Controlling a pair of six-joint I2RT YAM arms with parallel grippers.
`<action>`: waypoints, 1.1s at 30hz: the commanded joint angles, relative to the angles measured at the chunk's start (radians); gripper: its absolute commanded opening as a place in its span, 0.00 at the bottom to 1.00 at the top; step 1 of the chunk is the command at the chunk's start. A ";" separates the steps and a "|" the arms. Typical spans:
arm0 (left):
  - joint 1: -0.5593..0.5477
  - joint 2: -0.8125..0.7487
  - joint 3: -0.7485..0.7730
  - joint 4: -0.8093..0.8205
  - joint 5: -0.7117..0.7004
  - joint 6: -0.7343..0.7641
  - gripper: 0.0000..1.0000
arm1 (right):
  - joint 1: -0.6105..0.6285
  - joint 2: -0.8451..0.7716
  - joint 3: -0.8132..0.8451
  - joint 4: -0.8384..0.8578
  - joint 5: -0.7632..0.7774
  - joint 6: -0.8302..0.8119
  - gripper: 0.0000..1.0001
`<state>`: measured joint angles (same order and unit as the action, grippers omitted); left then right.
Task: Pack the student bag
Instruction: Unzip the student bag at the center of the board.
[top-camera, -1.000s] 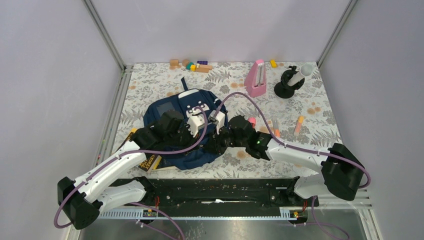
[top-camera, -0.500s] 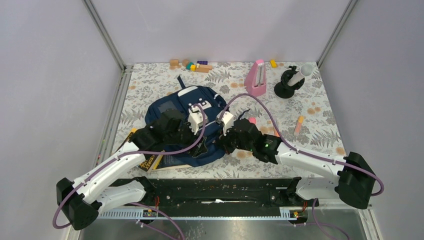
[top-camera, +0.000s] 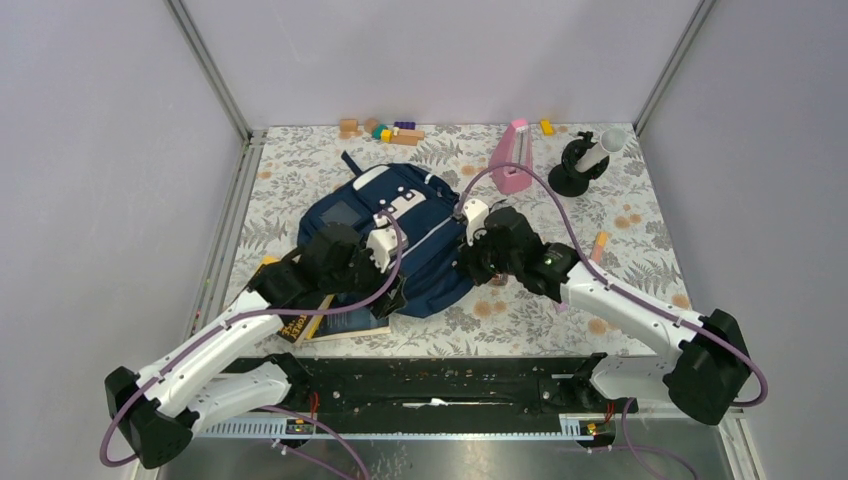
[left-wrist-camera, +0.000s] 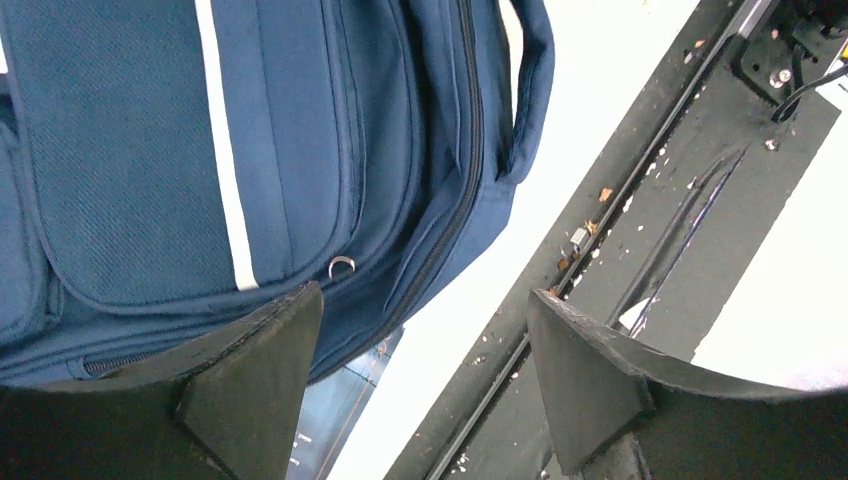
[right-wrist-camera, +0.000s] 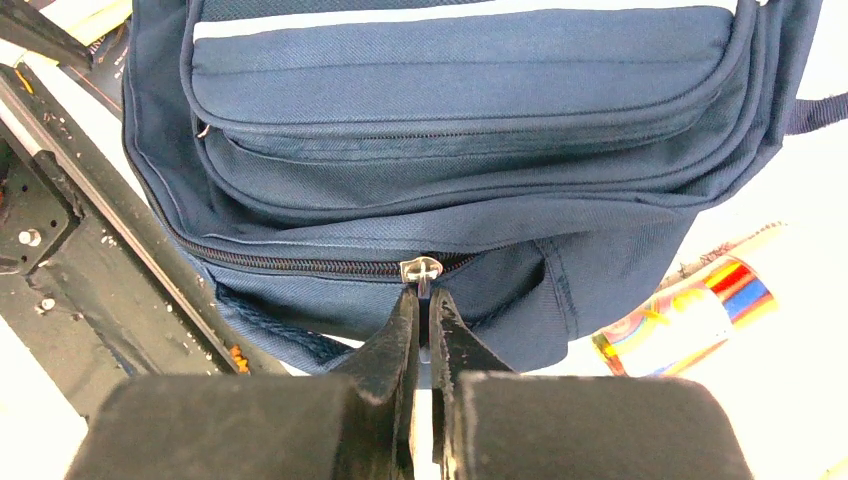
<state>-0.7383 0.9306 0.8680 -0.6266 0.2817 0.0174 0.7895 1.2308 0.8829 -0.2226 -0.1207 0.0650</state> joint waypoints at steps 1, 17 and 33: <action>-0.008 -0.008 -0.027 0.002 -0.012 -0.015 0.77 | -0.054 0.015 0.093 -0.067 -0.087 -0.013 0.00; -0.095 0.189 -0.015 0.025 -0.157 0.003 0.69 | -0.101 0.005 0.058 -0.125 -0.117 0.013 0.00; -0.102 0.282 0.006 0.035 -0.119 -0.004 0.49 | -0.123 -0.007 0.058 -0.121 -0.158 0.033 0.00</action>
<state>-0.8333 1.2137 0.8474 -0.6342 0.1509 0.0177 0.6750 1.2583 0.9318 -0.3733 -0.2317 0.0822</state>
